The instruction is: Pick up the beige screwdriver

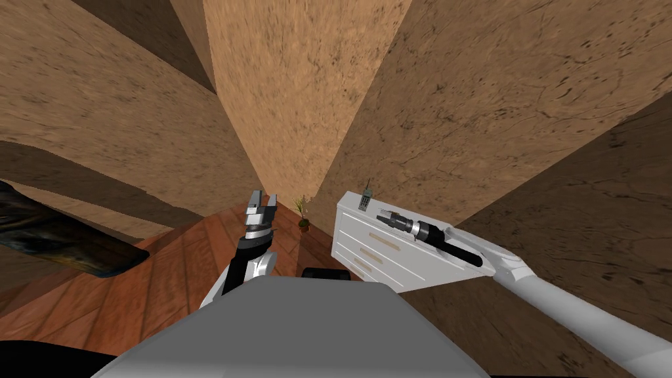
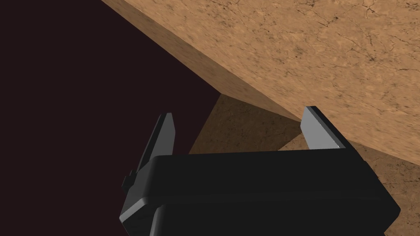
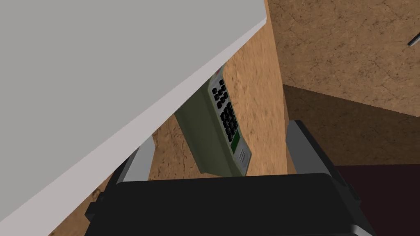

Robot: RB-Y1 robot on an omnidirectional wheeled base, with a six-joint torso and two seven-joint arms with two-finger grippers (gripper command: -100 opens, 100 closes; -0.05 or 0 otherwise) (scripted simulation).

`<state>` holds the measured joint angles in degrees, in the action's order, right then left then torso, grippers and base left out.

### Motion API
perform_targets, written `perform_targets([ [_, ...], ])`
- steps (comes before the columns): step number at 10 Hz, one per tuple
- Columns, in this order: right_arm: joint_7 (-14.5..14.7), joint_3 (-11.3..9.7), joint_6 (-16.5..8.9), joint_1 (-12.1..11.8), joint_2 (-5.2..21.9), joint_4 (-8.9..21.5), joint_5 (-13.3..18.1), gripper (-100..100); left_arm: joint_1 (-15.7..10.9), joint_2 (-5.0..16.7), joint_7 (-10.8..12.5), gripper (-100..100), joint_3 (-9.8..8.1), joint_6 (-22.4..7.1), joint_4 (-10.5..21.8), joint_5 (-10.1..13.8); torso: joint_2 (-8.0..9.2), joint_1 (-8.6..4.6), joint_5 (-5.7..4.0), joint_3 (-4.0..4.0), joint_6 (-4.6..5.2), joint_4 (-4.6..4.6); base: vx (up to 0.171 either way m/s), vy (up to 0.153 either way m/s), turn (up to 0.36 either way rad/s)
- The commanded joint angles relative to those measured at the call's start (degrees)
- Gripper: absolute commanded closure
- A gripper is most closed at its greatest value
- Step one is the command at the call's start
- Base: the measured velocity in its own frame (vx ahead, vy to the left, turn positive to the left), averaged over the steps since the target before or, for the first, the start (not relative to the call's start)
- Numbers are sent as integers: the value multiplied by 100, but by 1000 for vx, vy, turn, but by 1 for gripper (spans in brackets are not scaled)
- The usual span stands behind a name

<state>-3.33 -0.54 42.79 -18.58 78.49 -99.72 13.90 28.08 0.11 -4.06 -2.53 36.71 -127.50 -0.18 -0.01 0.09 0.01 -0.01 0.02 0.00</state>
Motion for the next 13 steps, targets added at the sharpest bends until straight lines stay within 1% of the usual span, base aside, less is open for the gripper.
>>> perform_targets([
  [1, 9, 11, 138, -26, 286, 239, 114, -100, 0, 0, 0, 0, 0, 0, 0, 0, 0, 0, 0, 0, 0, 0, 7, 32, 51],
  [2, 9, 11, 138, -26, 435, 239, 114, -100, 0, 0, 0, 0, 0, 0, 0, 0, -2, 3, 0, -1, -1, -1, 7, 31, 31],
  [3, 9, 11, 138, -26, 516, 239, 114, -100, 0, 0, 0, 0, 0, 0, 0, 0, -2, 4, 1, -1, -1, 0, 6, 16, 3],
  [4, 21, 35, 261, -80, 728, 460, 218, -100, 0, 0, 0, 0, 0, 0, 0, 0, -1, 0, 0, -1, 0, 0, 15, 33, 66],
  [5, 21, 35, 261, -80, 908, 460, 218, -100, 0, 0, 0, 0, 0, 0, 0, 0, -4, 4, 1, -3, -2, -1, 14, 36, 35],
  [6, 35, 59, 383, -151, 1103, 683, 321, -100, 0, 0, 0, 0, 0, 0, 0, 0, -4, 7, 2, -3, -1, -1, 15, 50, 64],
  [8, 35, 59, 383, -151, 1410, 683, 321, -100, 0, 0, 0, 0, 0, 0, 0, 0, -4, 11, 3, -3, -1, -1, 9, 31, 15],
  [9, 51, 80, 503, -238, 1611, 905, 422, -100, 0, 0, 0, 0, 0, 0, 0, 0, -2, 2, 1, -1, 0, -1, 16, 31, 74],
  [10, 51, 80, 503, -238, 1780, 905, 422, -100, 0, 0, 0, 0, 0, 0, 0, 0, -5, 5, 0, -3, -2, -1, 16, 33, 39],
  [11, 68, 93, 621, -344, 1971, 1100, 522, -100, 0, 0, 0, 0, 0, 0, 0, 0, -5, 6, 2, -3, 0, -1, 25, 45, 76],
  [12, 68, 93, 621, -344, 2195, 1121, 522, -100, 0, 0, 0, 0, 0, 0, 0, 0, -8, 11, 2, -5, -2, -2, 20, 35, 37],
  [13, 68, 93, 621, -344, 2255, 1121, 522, -100, 0, 0, 0, 0, 0, 0, 0, 0, -7, 8, 2, -5, 0, -2, 5, 14, -9],
])
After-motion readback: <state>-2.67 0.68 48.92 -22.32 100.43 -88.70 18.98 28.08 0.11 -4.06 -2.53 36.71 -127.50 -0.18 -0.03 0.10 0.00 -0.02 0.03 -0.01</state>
